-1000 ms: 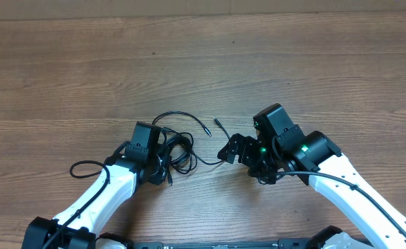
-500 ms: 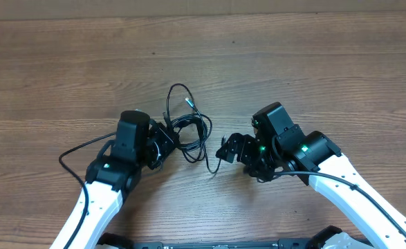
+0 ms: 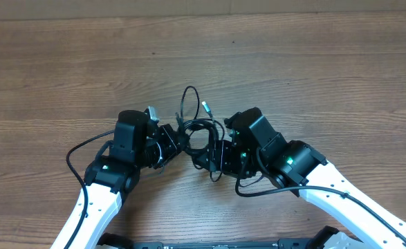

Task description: Untangle cables

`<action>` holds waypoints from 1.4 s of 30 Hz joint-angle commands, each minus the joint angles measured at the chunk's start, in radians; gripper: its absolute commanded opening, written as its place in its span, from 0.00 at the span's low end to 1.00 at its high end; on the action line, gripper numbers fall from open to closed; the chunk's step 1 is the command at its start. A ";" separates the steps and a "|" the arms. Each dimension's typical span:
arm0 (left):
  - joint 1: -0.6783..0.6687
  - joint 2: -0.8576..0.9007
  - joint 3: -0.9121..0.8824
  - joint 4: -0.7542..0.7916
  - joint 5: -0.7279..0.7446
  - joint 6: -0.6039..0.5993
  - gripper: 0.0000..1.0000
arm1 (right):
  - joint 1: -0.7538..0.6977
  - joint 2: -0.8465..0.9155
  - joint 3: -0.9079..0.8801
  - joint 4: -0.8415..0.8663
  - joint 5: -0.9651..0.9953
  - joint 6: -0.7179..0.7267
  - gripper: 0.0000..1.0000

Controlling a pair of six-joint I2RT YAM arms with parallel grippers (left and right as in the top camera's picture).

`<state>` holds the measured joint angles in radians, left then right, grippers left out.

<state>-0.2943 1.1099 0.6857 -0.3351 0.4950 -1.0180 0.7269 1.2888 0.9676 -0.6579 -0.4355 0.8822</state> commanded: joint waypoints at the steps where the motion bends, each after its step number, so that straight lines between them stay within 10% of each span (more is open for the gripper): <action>1: 0.006 -0.013 0.018 0.027 0.145 -0.004 0.04 | 0.007 -0.002 0.000 0.003 0.058 0.001 0.40; 5: 0.006 -0.013 0.018 0.021 0.132 -0.004 0.04 | 0.007 -0.002 0.000 -0.005 0.055 0.001 0.04; 20: 0.035 -0.008 0.018 -0.196 -0.391 -0.397 0.05 | 0.095 -0.002 0.000 -0.047 -0.108 -0.168 0.04; 31: 0.042 0.053 0.018 -0.219 -0.433 -0.162 0.04 | 0.118 -0.002 0.000 0.255 -0.105 -0.181 0.04; 42: 0.180 0.111 0.018 -0.289 -0.454 -0.345 0.06 | 0.053 -0.004 0.000 0.259 -0.089 -0.103 0.04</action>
<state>-0.2104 1.1828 0.7227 -0.6075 0.2405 -1.2903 0.7918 1.3396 0.9421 -0.4068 -0.4416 0.7429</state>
